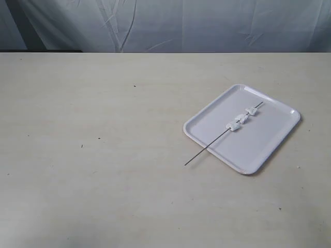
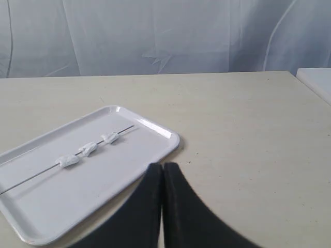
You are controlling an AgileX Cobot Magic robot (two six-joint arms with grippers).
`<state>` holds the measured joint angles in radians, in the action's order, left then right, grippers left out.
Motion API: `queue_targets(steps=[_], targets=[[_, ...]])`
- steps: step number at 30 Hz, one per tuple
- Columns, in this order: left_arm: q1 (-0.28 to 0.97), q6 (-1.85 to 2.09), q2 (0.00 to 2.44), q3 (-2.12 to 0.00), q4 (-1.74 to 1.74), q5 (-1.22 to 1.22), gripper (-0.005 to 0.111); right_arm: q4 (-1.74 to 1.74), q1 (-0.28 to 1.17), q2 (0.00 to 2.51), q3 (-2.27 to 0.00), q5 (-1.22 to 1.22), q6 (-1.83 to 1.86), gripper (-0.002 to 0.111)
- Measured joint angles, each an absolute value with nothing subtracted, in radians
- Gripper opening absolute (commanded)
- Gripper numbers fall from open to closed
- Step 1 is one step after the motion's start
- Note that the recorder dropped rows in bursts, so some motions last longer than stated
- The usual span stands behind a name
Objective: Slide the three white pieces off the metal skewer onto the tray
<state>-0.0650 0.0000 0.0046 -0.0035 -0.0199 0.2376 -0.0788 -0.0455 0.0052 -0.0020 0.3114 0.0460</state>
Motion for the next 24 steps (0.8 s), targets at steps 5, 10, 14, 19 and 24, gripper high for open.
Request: queue_targets(steps=[5,10,14,19,24], targets=[[-0.065,0.0,0.005,-0.004,-0.02,0.238,0.0,-0.079,-0.046,0.005,-0.002,0.311,0.046,0.0],[-0.065,0.0,0.005,-0.004,-0.02,0.238,0.0,-0.079,-0.046,0.005,-0.002,0.311,0.046,0.0],[-0.065,0.0,0.005,-0.004,-0.02,0.238,0.0,-0.079,-0.046,0.005,-0.002,0.311,0.046,0.0],[-0.065,0.0,0.005,-0.004,0.012,0.233,0.0,-0.079,-0.046,0.005,-0.002,0.311,0.046,0.0],[-0.065,0.0,0.005,-0.004,0.017,0.171,0.0,-0.079,-0.046,0.005,-0.002,0.24,0.046,0.0]])
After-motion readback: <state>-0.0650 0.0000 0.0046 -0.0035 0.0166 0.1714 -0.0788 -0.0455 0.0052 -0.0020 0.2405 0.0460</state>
